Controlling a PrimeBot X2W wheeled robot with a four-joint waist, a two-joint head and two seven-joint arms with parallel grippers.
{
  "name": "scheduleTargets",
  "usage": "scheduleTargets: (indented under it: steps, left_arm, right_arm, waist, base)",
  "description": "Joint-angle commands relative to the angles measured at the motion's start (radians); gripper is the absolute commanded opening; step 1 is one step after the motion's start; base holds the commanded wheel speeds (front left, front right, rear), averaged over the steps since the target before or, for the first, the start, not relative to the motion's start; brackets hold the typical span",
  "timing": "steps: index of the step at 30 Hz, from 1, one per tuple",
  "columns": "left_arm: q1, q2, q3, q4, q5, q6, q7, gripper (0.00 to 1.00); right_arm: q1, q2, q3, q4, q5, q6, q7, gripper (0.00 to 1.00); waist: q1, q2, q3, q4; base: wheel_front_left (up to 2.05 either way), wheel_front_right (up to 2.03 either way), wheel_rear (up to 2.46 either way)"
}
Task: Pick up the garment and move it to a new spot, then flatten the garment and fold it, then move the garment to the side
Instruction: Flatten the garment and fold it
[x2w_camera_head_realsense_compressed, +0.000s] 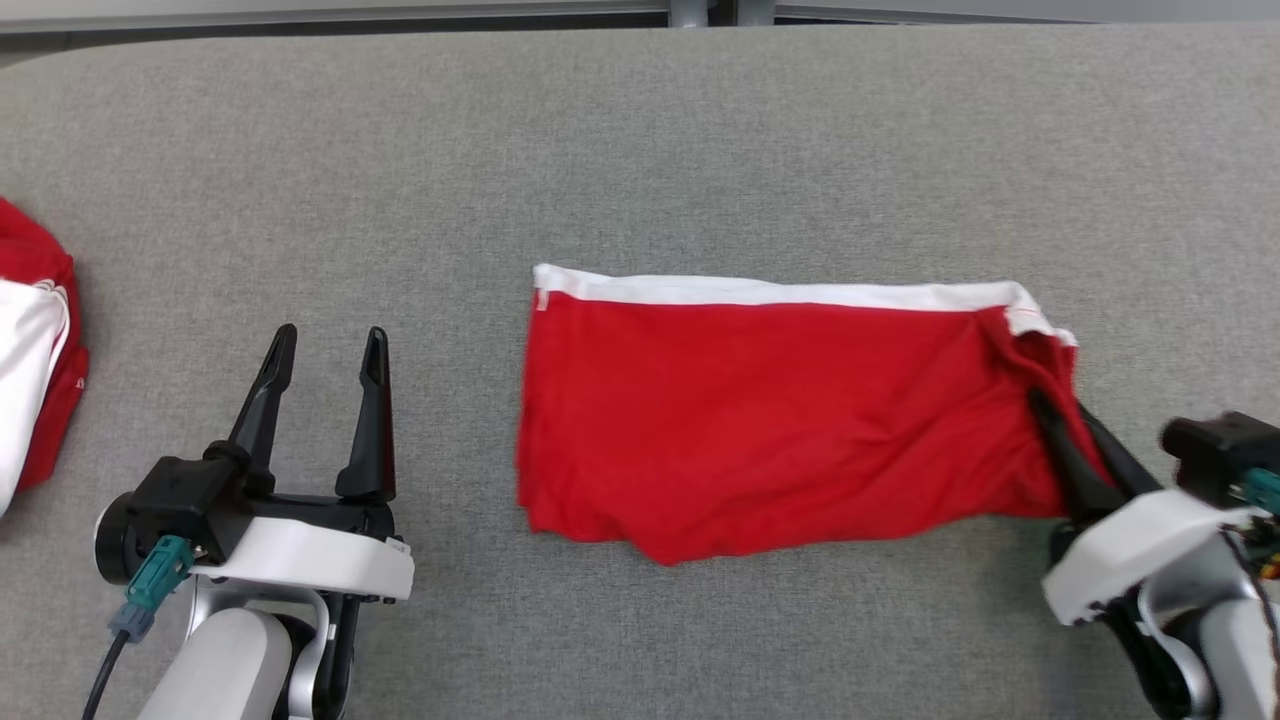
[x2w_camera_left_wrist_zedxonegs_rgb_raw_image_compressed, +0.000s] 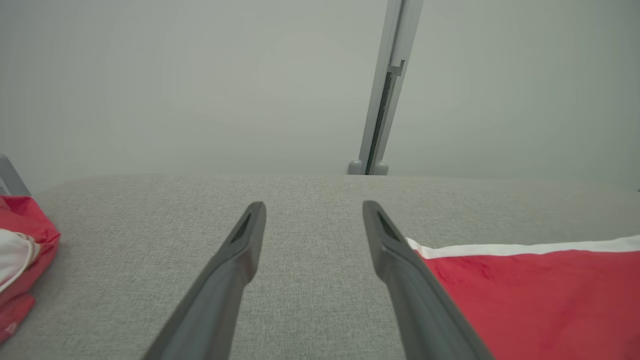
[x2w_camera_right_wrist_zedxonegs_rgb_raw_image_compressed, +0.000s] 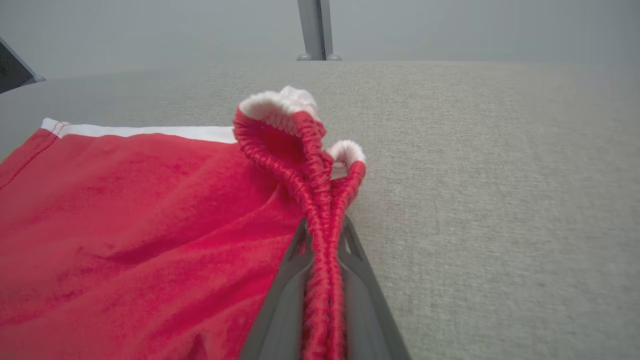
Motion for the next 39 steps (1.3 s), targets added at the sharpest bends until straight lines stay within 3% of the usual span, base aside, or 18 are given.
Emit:
scheduleTargets:
  steps: [1, 9, 19, 28, 34, 35, 36, 37, 39]
  left_arm:
    - [0.004, 0.006, 0.003, -0.004, 0.002, 0.006, -0.001, 1.00]
    - [0.017, 0.014, 0.003, -0.018, -0.002, 0.015, 0.005, 1.00]
    - [-0.014, -0.009, -0.016, -0.012, -0.010, 0.011, 0.009, 1.00]
    - [-0.060, -0.040, -0.031, 0.014, -0.002, -0.004, -0.004, 1.00]
    - [-0.064, -0.055, -0.027, 0.028, 0.001, -0.009, -0.009, 1.00]
    - [-0.064, -0.057, -0.026, 0.030, 0.003, -0.009, -0.011, 1.00]
    - [-0.063, -0.059, -0.025, 0.032, 0.004, -0.009, -0.012, 1.00]
    - [-0.061, -0.059, -0.022, 0.033, 0.005, -0.009, -0.013, 1.00]
    - [-0.058, -0.060, -0.019, 0.035, 0.007, -0.011, -0.014, 1.00]
  right_arm:
    - [0.023, -0.020, -0.024, -0.018, -0.007, -0.002, 0.006, 0.00]
    - [0.078, -0.007, -0.070, -0.122, 0.039, -0.001, 0.062, 0.00]
    - [-0.024, 0.067, 0.094, -0.236, 0.420, -0.001, 0.255, 0.00]
    - [-0.183, 0.108, 0.305, -0.046, 0.438, -0.001, 0.242, 0.00]
    - [-0.235, 0.126, 0.346, 0.080, 0.432, -0.001, 0.166, 0.00]
    - [-0.241, 0.129, 0.347, 0.101, 0.425, -0.001, 0.145, 0.12]
    - [-0.246, 0.133, 0.349, 0.119, 0.420, -0.001, 0.126, 0.44]
    - [-0.255, 0.135, 0.356, 0.132, 0.411, -0.001, 0.107, 1.00]
    - [-0.271, 0.137, 0.371, 0.141, 0.403, -0.001, 0.065, 1.00]
  waist:
    - [0.0000, 0.0000, -0.009, -0.009]
    - [0.0000, 0.0000, -0.028, -0.026]
    - [0.0000, 0.0000, -0.027, 0.030]
    - [0.0000, 0.0000, 0.009, 0.132]
    - [0.0000, 0.0000, 0.018, 0.156]
    - [0.0000, 0.0000, 0.018, 0.157]
    - [0.0000, 0.0000, 0.018, 0.157]
    - [0.0000, 0.0000, 0.018, 0.154]
    - [0.0000, 0.0000, 0.018, 0.147]
  base:
    - [0.00, 0.00, 0.00]
    - [0.00, 0.00, 0.00]
    - [0.00, 0.00, 0.00]
    - [0.00, 0.00, 0.00]
    - [0.00, 0.00, 0.00]
    - [0.00, 0.00, 0.00]
    - [0.00, 0.00, 0.00]
    - [0.00, 0.00, 0.00]
    - [0.00, 0.00, 0.00]
